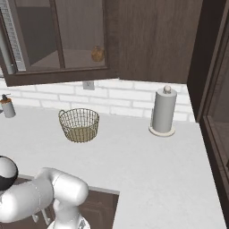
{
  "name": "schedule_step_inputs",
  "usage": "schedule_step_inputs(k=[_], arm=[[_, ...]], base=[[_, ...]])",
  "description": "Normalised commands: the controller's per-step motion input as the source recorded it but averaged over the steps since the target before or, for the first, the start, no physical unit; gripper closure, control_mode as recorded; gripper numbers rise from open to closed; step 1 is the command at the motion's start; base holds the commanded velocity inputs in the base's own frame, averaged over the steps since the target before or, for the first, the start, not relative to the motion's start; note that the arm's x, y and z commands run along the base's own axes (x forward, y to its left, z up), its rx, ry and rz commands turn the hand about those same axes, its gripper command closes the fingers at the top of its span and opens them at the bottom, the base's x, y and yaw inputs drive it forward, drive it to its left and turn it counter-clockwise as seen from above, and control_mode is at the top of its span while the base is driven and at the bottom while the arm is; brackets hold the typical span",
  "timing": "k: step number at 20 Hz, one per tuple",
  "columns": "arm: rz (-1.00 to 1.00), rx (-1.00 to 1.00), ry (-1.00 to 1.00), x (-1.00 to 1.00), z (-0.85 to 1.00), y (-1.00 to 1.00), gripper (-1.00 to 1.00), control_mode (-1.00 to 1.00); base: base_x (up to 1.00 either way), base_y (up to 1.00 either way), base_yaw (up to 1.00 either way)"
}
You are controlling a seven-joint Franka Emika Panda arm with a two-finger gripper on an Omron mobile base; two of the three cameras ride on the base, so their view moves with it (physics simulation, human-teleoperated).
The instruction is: Open the cabinet, pick up the bread from the cabinet and place it in the basket. Then move the basket to the dining counter.
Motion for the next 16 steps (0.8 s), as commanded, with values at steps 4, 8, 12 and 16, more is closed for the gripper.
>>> schedule_step_inputs(k=[4,8,12,16], arm=[[-0.03,-0.18,0.02,0.90,-0.26,-0.26,-1.00,-1.00],[-0.02,-0.03,0.01,0.46,-0.21,-0.54,-1.00,-1.00],[-0.02,0.00,0.00,0.07,-0.05,-0.63,-1.00,-1.00],[-0.01,0.00,0.00,0.01,0.00,-0.65,-1.00,-1.00]], base=[[0.00,0.00,0.00],[0.00,0.00,0.00],[0.00,0.00,0.00],[0.00,0.00,0.00]])
